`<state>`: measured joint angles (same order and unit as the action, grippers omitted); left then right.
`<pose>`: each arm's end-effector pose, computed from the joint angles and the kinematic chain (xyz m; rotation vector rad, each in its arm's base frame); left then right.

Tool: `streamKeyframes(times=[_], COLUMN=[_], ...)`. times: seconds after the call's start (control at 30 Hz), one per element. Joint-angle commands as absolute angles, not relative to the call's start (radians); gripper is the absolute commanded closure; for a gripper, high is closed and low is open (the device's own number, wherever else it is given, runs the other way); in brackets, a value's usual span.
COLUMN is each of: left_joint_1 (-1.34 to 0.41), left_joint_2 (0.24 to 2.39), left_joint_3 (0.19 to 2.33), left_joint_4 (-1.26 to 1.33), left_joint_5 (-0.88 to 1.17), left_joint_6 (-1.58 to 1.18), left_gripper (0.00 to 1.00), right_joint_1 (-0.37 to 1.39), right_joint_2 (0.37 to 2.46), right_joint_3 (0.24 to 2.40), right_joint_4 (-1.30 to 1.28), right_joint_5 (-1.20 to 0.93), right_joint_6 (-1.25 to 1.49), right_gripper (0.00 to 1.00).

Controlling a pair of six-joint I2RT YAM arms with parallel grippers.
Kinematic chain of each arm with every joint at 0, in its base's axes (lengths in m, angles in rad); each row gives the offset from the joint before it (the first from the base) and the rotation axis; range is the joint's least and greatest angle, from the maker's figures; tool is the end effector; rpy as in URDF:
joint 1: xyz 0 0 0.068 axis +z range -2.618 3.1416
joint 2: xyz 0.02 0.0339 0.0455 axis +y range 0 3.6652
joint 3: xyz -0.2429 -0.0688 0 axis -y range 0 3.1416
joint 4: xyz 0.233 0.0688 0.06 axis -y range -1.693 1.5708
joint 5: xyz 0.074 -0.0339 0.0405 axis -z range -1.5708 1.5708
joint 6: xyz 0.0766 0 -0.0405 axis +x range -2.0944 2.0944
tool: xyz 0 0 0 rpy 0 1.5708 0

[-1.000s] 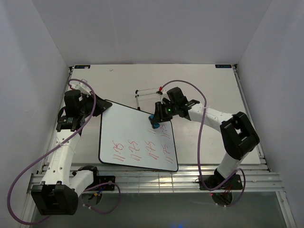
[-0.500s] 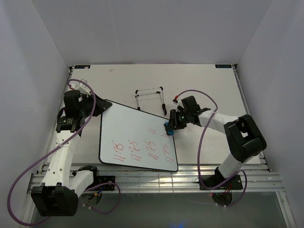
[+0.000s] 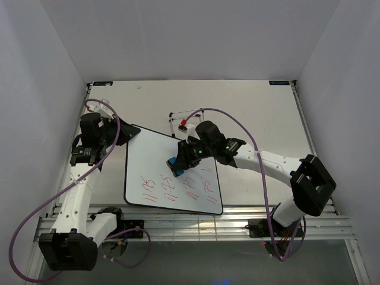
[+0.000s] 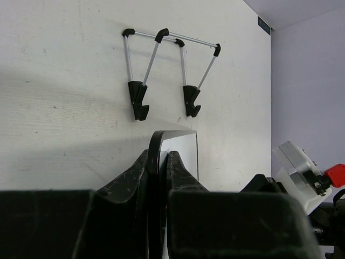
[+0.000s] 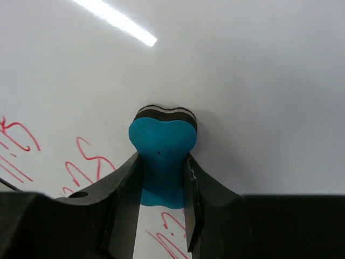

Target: Erase the whiteboard

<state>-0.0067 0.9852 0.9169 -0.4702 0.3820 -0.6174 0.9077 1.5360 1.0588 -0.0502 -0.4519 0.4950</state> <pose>0.2467 -0.0302 0.2855 -0.4213 2.1212 -0.7701 0.2011 0.3118 0.2306 -0.7706 2.1943 1.2601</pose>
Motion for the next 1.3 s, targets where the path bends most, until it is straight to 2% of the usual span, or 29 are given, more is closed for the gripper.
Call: streamKeyframes(times=[0.0,0.27,0.47,0.67,1.0,1.13,1.27], left_joint_1=[-0.015,-0.015,-0.017,-0.017,-0.017,-0.017,-0.015], left_joint_2=[0.983,0.976,0.973,0.971,0.979,0.980,0.979], left_joint_3=[0.900,0.900,0.899,0.899,0.899,0.900,0.900], left_joint_4=[-0.508,-0.512,-0.512,-0.514,-0.514,-0.515,-0.515], left_joint_5=[0.255,0.252,0.253,0.261,0.256,0.256,0.256], left_joint_6=[-0.420,-0.417,-0.419,-0.419,-0.422,-0.422,-0.422], left_gripper=[1.00,1.00,1.00,1.00,1.00,1.00,1.00], right_joint_1=[0.855,0.664,0.519,0.515,0.675,0.701,0.666], right_joint_2=[1.548,1.502,1.532,1.534,1.514,1.568,1.620], right_joint_3=[1.030,0.686,0.569,0.678,0.994,1.071,1.029], right_joint_4=[-0.089,-0.110,-0.107,-0.144,0.006,0.026,-0.026], right_joint_5=[-0.394,-0.336,-0.310,-0.371,-0.692,-0.687,-0.603], right_joint_6=[0.494,0.423,0.365,0.356,0.512,0.512,0.459], right_gripper=[0.84,0.84,0.85,0.85,0.85,0.85,0.85])
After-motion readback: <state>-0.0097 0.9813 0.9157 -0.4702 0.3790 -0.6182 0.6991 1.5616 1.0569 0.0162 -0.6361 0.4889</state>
